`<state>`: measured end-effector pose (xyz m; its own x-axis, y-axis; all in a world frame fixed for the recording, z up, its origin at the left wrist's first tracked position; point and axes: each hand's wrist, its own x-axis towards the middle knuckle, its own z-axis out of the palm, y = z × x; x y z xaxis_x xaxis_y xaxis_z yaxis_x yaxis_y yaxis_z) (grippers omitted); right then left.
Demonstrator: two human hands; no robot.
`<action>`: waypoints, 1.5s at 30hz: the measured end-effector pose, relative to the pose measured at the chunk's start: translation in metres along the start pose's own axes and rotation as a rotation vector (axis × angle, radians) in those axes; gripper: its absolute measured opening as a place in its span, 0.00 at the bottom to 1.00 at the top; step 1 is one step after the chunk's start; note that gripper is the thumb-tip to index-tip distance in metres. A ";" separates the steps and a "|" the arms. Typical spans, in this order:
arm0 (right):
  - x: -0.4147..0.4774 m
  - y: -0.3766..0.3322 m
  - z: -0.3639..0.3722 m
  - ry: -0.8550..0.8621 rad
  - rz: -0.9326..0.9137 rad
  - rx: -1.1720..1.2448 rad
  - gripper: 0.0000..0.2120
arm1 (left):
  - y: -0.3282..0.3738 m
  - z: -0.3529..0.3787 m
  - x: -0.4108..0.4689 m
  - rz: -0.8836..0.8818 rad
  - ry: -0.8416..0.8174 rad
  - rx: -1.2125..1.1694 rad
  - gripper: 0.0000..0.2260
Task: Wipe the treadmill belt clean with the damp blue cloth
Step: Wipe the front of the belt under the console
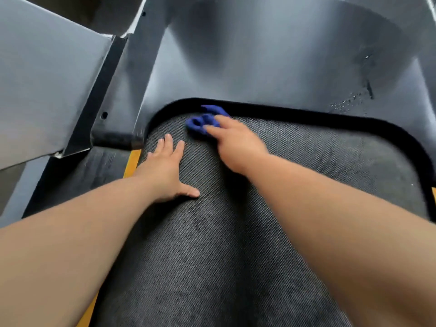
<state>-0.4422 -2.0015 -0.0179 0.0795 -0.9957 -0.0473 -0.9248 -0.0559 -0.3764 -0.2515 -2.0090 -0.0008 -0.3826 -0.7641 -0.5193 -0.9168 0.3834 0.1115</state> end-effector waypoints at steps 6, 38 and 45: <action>-0.092 0.103 -0.039 0.308 0.875 0.003 0.21 | 0.022 -0.013 0.004 -0.076 -0.040 -0.008 0.63; -0.132 0.105 -0.035 0.275 0.775 -0.023 0.27 | -0.008 0.007 -0.027 0.095 0.075 -0.130 0.55; -0.098 -0.002 -0.008 0.066 0.307 0.089 0.24 | -0.010 0.008 -0.026 0.103 0.077 -0.152 0.50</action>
<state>-0.4515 -1.9044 -0.0052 -0.2256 -0.9678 -0.1121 -0.8655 0.2519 -0.4330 -0.2317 -1.9884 0.0051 -0.4773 -0.7648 -0.4327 -0.8769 0.3833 0.2899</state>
